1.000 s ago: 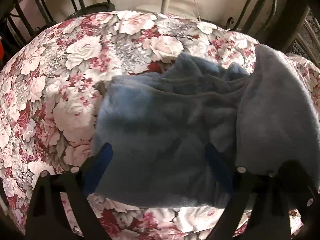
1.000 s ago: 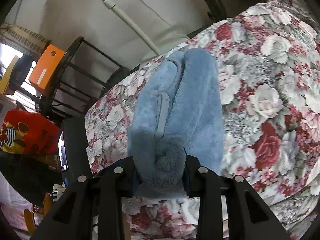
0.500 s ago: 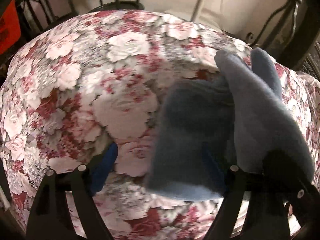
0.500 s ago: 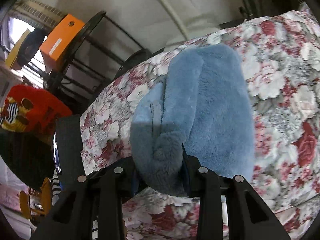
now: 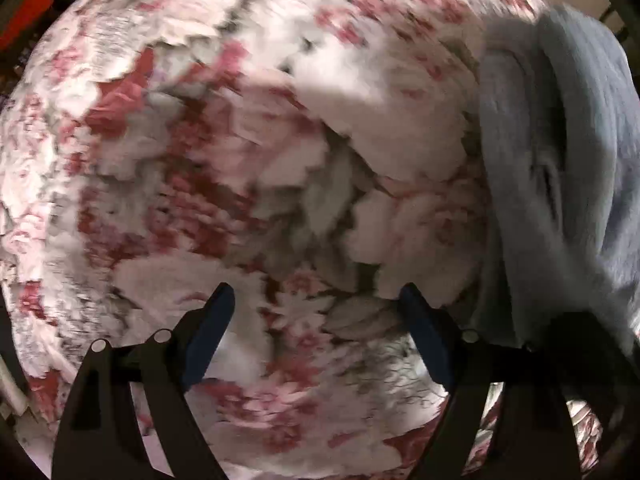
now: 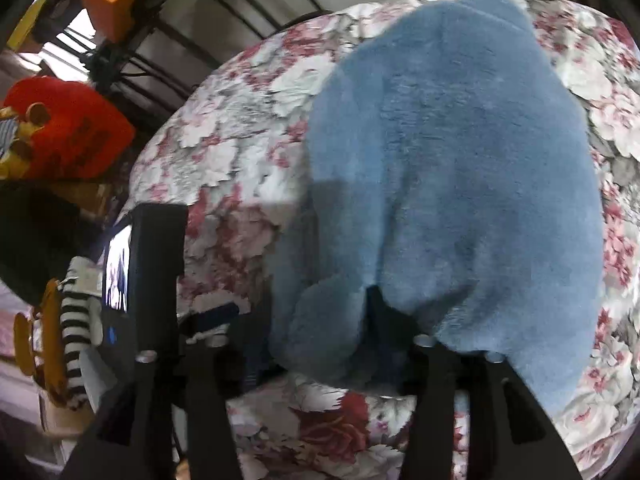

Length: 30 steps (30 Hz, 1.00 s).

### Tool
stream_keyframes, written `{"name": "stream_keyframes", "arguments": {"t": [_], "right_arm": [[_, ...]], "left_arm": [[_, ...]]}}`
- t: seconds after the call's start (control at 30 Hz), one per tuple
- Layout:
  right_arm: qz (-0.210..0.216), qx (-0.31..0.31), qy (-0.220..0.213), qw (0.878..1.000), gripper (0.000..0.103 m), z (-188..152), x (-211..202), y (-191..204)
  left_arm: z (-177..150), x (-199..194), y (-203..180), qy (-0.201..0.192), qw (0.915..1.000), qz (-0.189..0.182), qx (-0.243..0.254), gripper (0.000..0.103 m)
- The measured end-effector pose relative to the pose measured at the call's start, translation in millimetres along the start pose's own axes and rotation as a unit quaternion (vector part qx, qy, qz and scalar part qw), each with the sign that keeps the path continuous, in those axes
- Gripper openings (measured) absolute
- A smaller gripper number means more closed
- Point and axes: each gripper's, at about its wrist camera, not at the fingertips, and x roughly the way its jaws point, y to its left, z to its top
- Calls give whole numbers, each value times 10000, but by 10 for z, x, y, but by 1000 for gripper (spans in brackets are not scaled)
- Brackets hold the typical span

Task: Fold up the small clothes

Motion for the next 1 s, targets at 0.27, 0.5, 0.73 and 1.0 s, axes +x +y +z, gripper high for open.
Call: {"name": "stream_keyframes", "arguments": {"t": [0.27,0.5,0.73,1.0], "right_arm": [[488,177,-520,9973,64,64,-579,-86],[-78,262,-1026,9943,50,189,-887,-309],[-730,293,-313,9964,46,100,-572,-659],[-598,120,-4,9981,54,24,-263,-771]], "left_arm": [[123,-753,341,-1028,9923,-161,-675,92],[120,-1037,-226,-1464,9860,-782,-126,96],[-12,-441,-606,-736,9959,17,520,99],[-73,-14,-399,-355,9985,-409,-29,99]]}}
